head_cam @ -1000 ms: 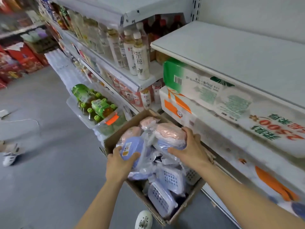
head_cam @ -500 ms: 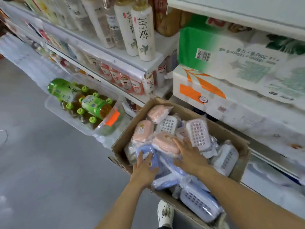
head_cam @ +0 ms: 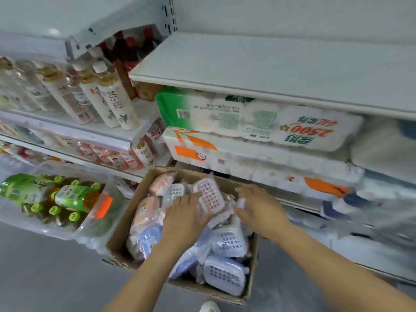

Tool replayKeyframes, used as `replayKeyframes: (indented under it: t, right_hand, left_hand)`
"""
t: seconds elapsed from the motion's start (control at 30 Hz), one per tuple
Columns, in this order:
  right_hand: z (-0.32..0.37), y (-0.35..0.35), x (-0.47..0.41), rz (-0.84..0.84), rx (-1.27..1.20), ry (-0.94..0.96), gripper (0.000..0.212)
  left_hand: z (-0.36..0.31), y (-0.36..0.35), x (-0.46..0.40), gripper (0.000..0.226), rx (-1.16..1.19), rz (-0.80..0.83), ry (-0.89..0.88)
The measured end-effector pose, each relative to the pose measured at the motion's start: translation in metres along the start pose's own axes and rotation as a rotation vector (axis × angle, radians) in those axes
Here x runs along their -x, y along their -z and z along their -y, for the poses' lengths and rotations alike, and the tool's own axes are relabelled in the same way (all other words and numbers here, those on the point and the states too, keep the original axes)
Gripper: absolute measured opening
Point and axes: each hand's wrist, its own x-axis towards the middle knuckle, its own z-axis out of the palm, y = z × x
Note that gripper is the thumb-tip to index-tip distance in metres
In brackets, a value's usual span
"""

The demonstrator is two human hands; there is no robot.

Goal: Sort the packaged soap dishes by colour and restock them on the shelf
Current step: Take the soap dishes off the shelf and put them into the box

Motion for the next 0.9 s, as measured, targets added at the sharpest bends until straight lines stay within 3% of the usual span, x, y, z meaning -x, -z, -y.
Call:
replayKeyframes:
  t: [0.13,0.37,0.6,0.9]
  right_hand:
    - [-0.065,0.064,0.075,-0.221,0.026,-0.072,0.053]
    - [-0.198,0.164,0.234,-0.574,-0.002,-0.222,0.055]
    - [-0.330,0.237,0.380,-0.766,0.057,-0.383,0.061]
    - [-0.452,0.301,0.454,-0.850,0.032,-0.515,0.064]
  left_hand:
    - [-0.117,0.012,0.013,0.060,0.093,-0.236,-0.249]
    - [-0.340,0.000,0.069,0.065,0.226,-0.350,-0.512]
    - [-0.533,-0.026,0.117,0.067,0.383,-0.319,-0.748]
    - [-0.681,-0.029,0.099,0.068,0.313,-0.218,-0.925]
